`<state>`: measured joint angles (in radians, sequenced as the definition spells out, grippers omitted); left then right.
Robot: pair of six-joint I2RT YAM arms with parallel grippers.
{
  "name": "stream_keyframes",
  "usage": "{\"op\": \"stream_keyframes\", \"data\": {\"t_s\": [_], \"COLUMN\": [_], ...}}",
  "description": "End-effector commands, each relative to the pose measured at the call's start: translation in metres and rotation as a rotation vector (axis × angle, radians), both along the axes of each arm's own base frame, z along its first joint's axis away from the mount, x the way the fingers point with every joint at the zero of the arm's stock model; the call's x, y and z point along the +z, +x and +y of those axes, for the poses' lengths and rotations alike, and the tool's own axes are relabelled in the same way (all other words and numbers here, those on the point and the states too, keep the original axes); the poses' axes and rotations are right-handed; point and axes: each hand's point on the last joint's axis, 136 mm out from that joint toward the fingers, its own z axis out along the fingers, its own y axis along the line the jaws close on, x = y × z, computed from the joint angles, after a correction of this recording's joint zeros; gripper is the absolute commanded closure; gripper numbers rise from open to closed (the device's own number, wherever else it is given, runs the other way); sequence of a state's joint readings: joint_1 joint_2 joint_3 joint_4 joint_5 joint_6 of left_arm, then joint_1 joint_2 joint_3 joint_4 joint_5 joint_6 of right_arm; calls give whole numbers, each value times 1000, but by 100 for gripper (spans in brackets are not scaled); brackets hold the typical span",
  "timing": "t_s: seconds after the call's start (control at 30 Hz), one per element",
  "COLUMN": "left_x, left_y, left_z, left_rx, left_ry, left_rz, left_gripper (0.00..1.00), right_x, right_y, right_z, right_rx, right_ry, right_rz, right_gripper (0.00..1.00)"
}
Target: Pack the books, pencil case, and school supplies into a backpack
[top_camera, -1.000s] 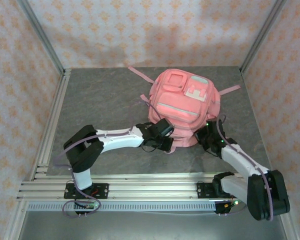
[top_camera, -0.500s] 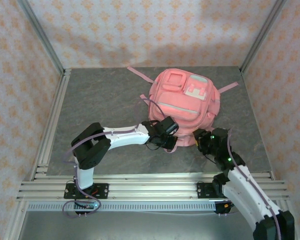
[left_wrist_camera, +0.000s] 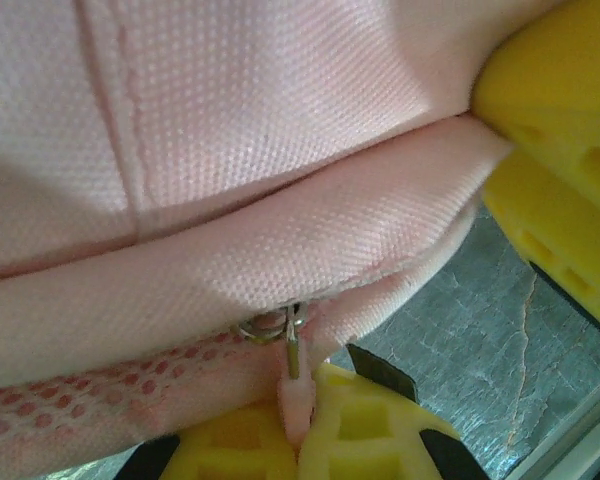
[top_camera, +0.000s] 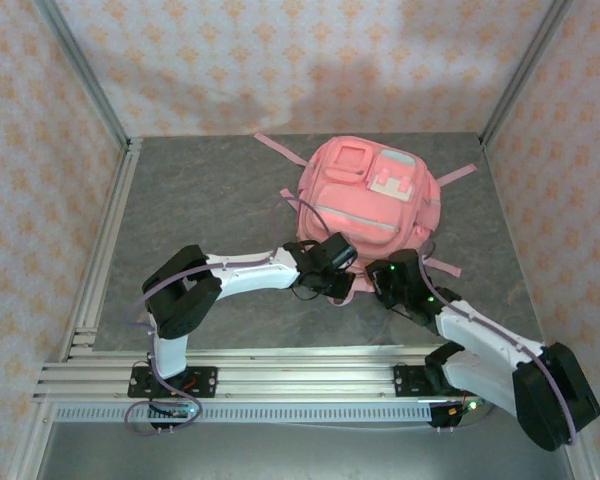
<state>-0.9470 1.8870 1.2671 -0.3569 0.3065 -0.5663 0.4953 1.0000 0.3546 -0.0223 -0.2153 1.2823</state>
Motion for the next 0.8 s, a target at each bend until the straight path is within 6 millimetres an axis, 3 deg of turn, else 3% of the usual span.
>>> {"op": "stream_keyframes", "data": {"t_s": [0.0, 0.13, 0.33, 0.77], "left_x": [10, 10, 9, 13], "left_y": [3, 3, 4, 10], "left_z": [2, 8, 16, 36], "left_rx": [-10, -2, 10, 39], "left_ry": [8, 26, 39, 57], "left_rz": [-40, -46, -43, -59], "left_gripper": [100, 100, 99, 96], "right_x": [23, 31, 27, 18], "right_y": [22, 21, 11, 4], "right_z": [-9, -24, -35, -38], "right_rx": [-22, -38, -36, 26], "right_ry": [-108, -198, -241, -261], "right_rz": [-95, -115, -107, -75], "right_gripper": [82, 100, 100, 100]}}
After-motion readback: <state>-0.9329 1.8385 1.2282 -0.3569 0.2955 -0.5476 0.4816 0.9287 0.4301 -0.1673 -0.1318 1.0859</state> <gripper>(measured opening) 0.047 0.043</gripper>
